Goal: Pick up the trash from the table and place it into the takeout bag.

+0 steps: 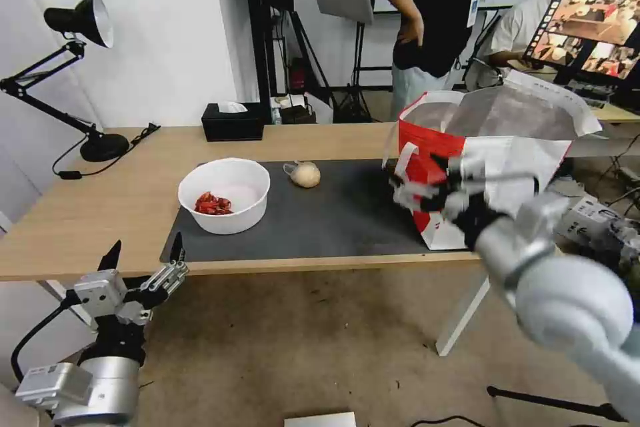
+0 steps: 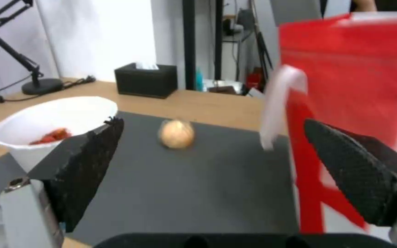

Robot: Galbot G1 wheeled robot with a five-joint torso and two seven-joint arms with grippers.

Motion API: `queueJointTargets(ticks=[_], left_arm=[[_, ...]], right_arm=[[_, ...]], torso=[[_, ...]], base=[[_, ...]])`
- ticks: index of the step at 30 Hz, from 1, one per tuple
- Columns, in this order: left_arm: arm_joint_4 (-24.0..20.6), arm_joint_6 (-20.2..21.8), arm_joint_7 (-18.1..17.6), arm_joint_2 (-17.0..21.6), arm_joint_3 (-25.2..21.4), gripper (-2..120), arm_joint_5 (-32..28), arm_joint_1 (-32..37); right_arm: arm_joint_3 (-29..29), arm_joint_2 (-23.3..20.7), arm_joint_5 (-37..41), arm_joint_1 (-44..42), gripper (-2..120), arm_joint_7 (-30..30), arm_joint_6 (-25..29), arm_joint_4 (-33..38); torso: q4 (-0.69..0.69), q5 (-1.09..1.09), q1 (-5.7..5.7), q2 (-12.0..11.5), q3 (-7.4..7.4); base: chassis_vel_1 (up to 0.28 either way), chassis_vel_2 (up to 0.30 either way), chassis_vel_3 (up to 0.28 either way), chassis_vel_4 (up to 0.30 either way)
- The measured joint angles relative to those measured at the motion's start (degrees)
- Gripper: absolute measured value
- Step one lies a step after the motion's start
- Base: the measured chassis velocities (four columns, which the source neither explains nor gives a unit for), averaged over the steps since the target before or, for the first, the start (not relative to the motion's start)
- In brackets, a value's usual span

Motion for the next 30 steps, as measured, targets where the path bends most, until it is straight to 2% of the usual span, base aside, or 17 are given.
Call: queueJointTargets(ticks=[2, 3, 4, 6, 7, 9, 10, 12, 13, 15, 16, 19, 23, 30], left_arm=[[0.0, -0.2, 0.0, -0.2, -0.1, 100, 0.0, 0.1], [0.0, -0.2, 0.0, -0.2, -0.1, 100, 0.0, 0.1], [0.0, -0.2, 0.0, -0.2, -0.1, 100, 0.0, 0.1], [0.0, -0.3, 0.1, -0.3, 0.1, 100, 0.0, 0.0], [0.0, -0.3, 0.1, -0.3, 0.1, 100, 0.0, 0.0], [0.0, -0.3, 0.1, -0.5, 0.3, 100, 0.1, 0.0], [0.0, -0.3, 0.1, -0.5, 0.3, 100, 0.1, 0.0], [0.0, -0.5, 0.1, -0.5, 0.4, 100, 0.1, 0.0], [0.0, -0.5, 0.1, -0.5, 0.4, 100, 0.1, 0.0], [0.0, -0.8, 0.1, -0.3, 0.4, 100, 0.1, 0.0], [0.0, -0.8, 0.1, -0.3, 0.4, 100, 0.1, 0.0], [0.0, -0.8, 0.1, -0.2, 0.5, 100, 0.1, 0.0], [0.0, -0.9, 0.1, -0.3, 0.5, 100, 0.1, 0.0], [0.0, -1.1, 0.1, -0.6, 0.7, 100, 0.1, 0.1]], right_arm=[[8.8, 3.7, -6.5, -11.3, 100, -8.0, 2.8, 0.1], [8.8, 3.7, -6.5, -11.3, 100, -8.0, 2.8, 0.1], [12.6, 6.0, -10.7, -17.8, 100, -11.8, 5.4, 0.1], [15.8, 9.3, -14.6, -24.6, 100, -14.7, 9.1, 0.7], [15.8, 9.3, -14.6, -24.6, 100, -14.7, 9.1, 0.7], [18.0, 13.8, -19.1, -30.1, 100, -17.5, 13.8, 1.8], [18.0, 13.8, -19.1, -30.1, 100, -17.5, 13.8, 1.8], [19.3, 18.5, -23.1, -34.2, 100, -20.2, 18.0, 2.0], [19.3, 18.5, -23.1, -34.2, 100, -20.2, 18.0, 2.0], [20.4, 23.0, -25.6, -37.6, 100, -22.2, 21.2, 2.0], [20.4, 23.0, -25.6, -37.6, 100, -22.2, 21.2, 2.0], [20.8, 26.6, -27.9, -40.0, 100, -23.4, 23.9, 1.8], [20.6, 28.5, -28.7, -40.8, 100, -23.6, 24.4, 1.8], [18.6, 28.9, -29.2, -39.9, 100, -22.7, 24.2, 2.0]], torso=[[0.0, -0.01, 0.0, 0.0, 0.0], [0.0, -0.01, 0.0, 0.0, 0.0], [-0.02, -0.01, 0.0, 0.0, 0.0], [-0.02, -0.02, 0.0, 0.0, 0.0], [-0.02, -0.02, 0.0, 0.0, 0.0], [0.01, -0.03, 0.0, 0.0, 0.0], [0.01, -0.03, 0.0, 0.0, 0.0], [0.0, -0.02, 0.0, 0.0, 0.0], [0.0, -0.02, 0.0, 0.0, 0.0], [-0.01, -0.02, 0.0, 0.0, 0.0], [-0.01, -0.02, 0.0, 0.0, 0.0], [0.0, -0.02, 0.0, 0.0, 0.0], [0.0, -0.02, 0.0, 0.0, 0.0], [0.0, -0.02, 0.01, 0.0, 0.0]], base=[[0.0, 0.0, 0.0, 0.0], [0.0, 0.0, 0.0, 0.0], [0.0, 0.0, 0.0, 0.0], [0.0, 0.0, 0.0, 0.0], [0.0, 0.0, 0.0, 0.0], [0.0, 0.0, 0.0, 0.0], [0.0, 0.0, 0.0, 0.0], [0.0, 0.0, 0.0, 0.0], [0.0, 0.0, 0.0, 0.0], [0.0, 0.0, 0.0, 0.0], [0.0, 0.0, 0.0, 0.0], [0.0, 0.0, 0.0, 0.0], [0.0, 0.0, 0.0, 0.0], [0.0, 0.0, 0.0, 0.0]])
